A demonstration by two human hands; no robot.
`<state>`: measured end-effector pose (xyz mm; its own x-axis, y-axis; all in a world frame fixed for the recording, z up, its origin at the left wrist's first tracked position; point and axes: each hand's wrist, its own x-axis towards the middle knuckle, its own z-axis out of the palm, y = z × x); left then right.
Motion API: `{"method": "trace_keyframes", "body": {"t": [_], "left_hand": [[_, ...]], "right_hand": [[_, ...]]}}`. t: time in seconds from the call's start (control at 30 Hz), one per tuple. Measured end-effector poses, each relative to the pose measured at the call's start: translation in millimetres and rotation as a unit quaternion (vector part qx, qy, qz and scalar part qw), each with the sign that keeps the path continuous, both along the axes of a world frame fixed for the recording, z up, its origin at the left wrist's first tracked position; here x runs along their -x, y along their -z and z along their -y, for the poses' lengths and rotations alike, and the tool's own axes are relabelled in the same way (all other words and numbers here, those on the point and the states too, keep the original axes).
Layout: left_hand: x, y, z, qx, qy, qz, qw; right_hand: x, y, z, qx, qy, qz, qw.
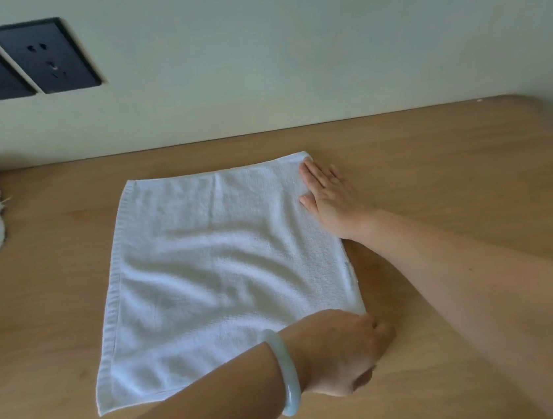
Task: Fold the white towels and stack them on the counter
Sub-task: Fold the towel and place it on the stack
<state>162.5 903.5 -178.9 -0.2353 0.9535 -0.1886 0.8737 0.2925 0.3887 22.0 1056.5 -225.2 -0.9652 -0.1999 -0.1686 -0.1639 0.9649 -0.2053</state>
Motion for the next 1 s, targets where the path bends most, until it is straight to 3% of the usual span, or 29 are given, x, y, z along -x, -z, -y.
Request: {"method": "trace_keyframes", "body": {"t": [0.1, 0.17, 0.27, 0.47, 0.67, 0.83, 1.0], "left_hand": [[-1.9, -14.5, 11.3, -0.047, -0.103, 0.06, 0.992], [-3.7, -17.0, 34.5, -0.079, -0.167, 0.025, 0.982], [-5.0, -5.9, 86.6, -0.041, -0.185, -0.013, 0.982], [-0.4, -3.3, 141.8, 0.013, -0.144, -0.111, 0.983], [-30.3, 10.6, 148.1, 0.03, -0.129, -0.184, 0.974], [-31.0, 16.9, 147.9, 0.01, -0.129, -0.189, 0.973], [-22.3, 14.4, 152.0, 0.017, -0.098, -0.132, 0.986]], "right_hand": [[-1.8, -5.9, 2.5, -0.017, 0.015, -0.017, 1.0], [-4.7, -9.1, 12.4, -0.013, 0.013, -0.085, 0.996], [-8.9, -9.1, 40.4, 0.048, -0.076, -0.179, 0.98], [4.2, -8.2, 105.5, 0.087, -0.211, -0.08, 0.97], [22.9, -6.3, 142.6, 0.052, -0.165, -0.052, 0.984], [39.4, 0.9, 145.5, -0.006, -0.139, -0.027, 0.99], [45.0, 0.9, 147.7, -0.024, -0.133, -0.046, 0.99]]}}
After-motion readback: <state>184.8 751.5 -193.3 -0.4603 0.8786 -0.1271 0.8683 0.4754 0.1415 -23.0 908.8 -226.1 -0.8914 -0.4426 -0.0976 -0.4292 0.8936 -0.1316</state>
